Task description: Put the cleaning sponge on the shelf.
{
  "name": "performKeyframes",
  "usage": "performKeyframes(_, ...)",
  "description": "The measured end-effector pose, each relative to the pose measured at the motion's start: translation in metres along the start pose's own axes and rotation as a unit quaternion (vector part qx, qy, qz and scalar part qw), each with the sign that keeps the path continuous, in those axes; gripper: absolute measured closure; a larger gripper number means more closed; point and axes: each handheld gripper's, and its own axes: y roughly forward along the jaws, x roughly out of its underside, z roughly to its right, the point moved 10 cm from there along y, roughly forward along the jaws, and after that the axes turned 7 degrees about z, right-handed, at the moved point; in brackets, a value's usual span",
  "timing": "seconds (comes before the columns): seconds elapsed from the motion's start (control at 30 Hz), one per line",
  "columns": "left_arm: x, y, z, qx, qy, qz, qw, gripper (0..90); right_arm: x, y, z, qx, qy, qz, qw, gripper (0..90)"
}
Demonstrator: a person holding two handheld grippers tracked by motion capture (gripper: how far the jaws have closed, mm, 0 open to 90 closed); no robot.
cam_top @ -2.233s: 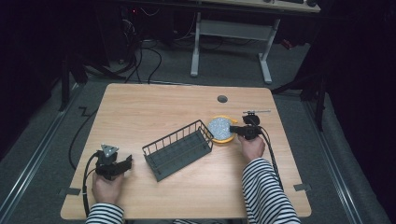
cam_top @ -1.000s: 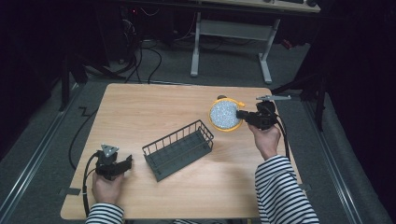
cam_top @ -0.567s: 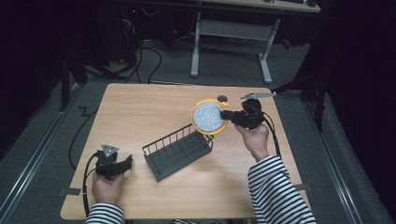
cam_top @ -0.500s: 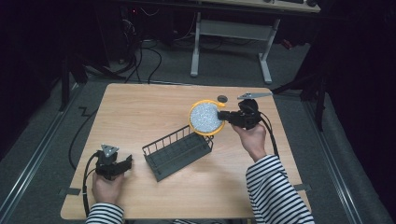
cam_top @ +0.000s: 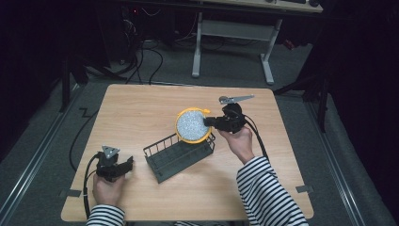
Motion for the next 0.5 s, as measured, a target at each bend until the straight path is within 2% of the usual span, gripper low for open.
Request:
performKeyframes(0.27, 0.000, 0.000, 0.000, 0.000, 0.000, 0.000, 1.0000, 32.6, 0.005, 0.013, -0.005, -0.008, -0.005, -0.009, 0.9999, 83.7)
performKeyframes(0.5, 0.000, 0.000, 0.000, 0.000, 0.000, 0.000, 1.0000, 32.7, 0.014, 0.023, -0.002, -0.001, -0.012, -0.027, 0.9996, 83.5)
